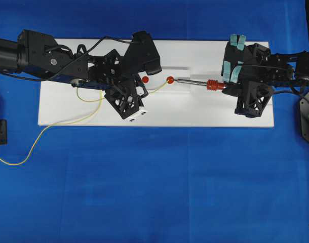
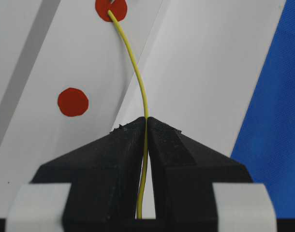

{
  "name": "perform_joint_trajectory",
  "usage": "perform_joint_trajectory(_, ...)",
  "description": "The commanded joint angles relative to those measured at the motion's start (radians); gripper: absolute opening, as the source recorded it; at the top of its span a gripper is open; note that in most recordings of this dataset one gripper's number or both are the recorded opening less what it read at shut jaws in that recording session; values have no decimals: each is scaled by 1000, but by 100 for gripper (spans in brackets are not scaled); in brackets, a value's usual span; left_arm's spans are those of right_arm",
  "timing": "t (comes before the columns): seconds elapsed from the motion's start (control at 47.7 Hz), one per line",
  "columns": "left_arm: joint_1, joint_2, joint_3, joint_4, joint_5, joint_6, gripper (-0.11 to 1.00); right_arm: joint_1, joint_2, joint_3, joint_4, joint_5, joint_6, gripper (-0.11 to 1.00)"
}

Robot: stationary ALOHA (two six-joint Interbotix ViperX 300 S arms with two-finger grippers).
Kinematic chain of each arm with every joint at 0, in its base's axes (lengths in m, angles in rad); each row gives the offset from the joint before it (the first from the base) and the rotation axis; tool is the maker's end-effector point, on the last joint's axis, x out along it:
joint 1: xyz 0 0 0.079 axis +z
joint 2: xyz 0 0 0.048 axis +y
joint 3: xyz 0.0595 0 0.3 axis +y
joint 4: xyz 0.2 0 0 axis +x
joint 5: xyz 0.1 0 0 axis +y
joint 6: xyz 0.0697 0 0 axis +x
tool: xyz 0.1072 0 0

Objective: Touch the tip of the soldering iron to the tip of the solder at the mark.
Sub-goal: 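Withdraw both tools and lower them back onto the table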

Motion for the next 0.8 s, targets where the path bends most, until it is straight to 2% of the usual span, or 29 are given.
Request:
perform_joint_trajectory(0.0, -3, -18, -14, 0, -5, 0, 2, 2, -14, -21, -2, -8, 2, 7)
perform_joint_trajectory(0.273, -3, -129, 35, 0, 21, -2, 2, 2, -14, -21, -2, -8, 2, 6)
perform_joint_trajectory(0.587, -18, -357, 163, 0, 25, -11, 2, 2, -15, -21, 0, -9, 2, 6)
perform_joint_trajectory(0.776, -20, -414, 227, -2, 5, -14, 2, 2, -15, -23, -2, -15, 2, 6)
